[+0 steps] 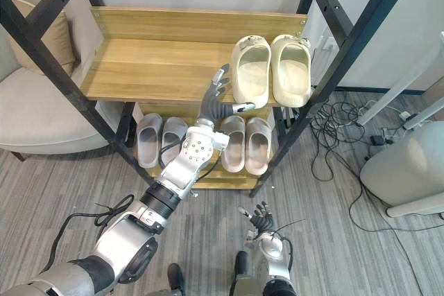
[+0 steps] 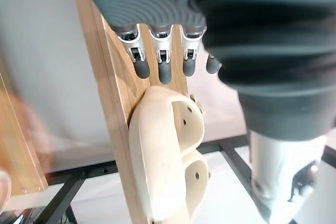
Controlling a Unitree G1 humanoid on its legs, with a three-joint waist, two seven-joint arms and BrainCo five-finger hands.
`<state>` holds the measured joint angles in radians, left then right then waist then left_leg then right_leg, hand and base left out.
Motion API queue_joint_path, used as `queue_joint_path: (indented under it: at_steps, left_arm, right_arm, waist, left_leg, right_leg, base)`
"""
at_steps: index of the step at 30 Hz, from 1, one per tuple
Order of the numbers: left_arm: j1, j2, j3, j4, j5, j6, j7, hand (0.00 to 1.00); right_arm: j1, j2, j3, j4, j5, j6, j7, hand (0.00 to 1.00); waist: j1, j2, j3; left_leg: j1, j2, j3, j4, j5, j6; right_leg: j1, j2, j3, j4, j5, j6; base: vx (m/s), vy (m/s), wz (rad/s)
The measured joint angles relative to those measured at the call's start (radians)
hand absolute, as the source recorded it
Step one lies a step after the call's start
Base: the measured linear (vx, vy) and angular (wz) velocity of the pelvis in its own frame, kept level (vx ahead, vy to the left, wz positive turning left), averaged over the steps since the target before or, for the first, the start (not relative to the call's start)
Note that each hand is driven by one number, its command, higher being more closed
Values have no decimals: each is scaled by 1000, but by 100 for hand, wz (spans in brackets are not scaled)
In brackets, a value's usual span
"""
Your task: Organize the slippers on the shoe rack
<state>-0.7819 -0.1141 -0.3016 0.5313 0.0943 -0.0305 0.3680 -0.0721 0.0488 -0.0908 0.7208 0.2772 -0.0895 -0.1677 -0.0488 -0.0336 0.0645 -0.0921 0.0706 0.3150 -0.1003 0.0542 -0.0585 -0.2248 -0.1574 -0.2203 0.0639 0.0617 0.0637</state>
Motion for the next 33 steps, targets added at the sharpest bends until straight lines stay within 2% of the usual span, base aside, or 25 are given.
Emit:
queue_joint_path:
  at_steps: [7,11,14,17,21,26,29,33]
  left_arm:
    - [0,1,13,-2,0,0,0,0]
    - [0,2,55,-7,-3,1,1,0]
    - [0,3,58,-69,-19,0,0,0]
    - [16,4,18,-167,-20,-8,-5,0]
    - [138,4,-67,-320,-59,-53,-65,0]
    - [382,20,-164,-426,-194,-92,-195,0]
    - [505,62,-204,-443,-295,-108,-293,0]
    - [703,132,-195,-414,-336,-112,-380,0]
  right_arm:
    - [5,2,-6,7,-1,1,1,0]
    - [12,4,-6,19,-2,1,3,0]
    - [35,12,-6,19,-2,1,4,0]
    - [54,22,-4,22,-2,3,4,0]
    - [51,21,20,43,-4,5,11,0]
    - [46,21,60,47,-5,9,33,0]
    - [37,18,67,98,-37,12,45,0]
    - [43,-8,100,154,-44,21,60,0]
  waist:
    - [1,2,-1]
    - [5,5,-3]
    - [19,8,-4]
    - [22,10,-5]
    - [42,29,-26]
    - [58,57,-52]
    - [61,58,-70]
    - [58,53,-80]
  left_leg:
    - [7,0,-13,0,0,0]
    - [6,0,-17,0,1,0]
    - [7,0,-24,1,1,0]
    - [23,0,-47,3,1,0]
    - [30,-1,-69,4,-1,-1]
    - [44,0,-89,11,-7,-4]
    - [51,2,-104,14,-8,-6]
    - [94,7,-118,11,-13,-13]
  right_leg:
    - [16,-1,-16,-2,-2,2]
    - [17,-2,-20,-2,-2,2]
    - [22,-3,-27,-2,-4,3]
    - [52,-6,-48,-2,-14,7]
    - [74,-9,-73,-1,-24,10]
    - [103,-11,-91,0,-35,12]
    - [121,-8,-101,-4,-38,11]
    - [184,5,-118,-43,-35,11]
  base:
    - [-3,1,6]
    - [-5,2,1]
    - [-9,6,7]
    - [8,1,21]
    - [6,-1,18]
    - [3,-8,11]
    - [0,-15,11]
    - [-1,-21,9]
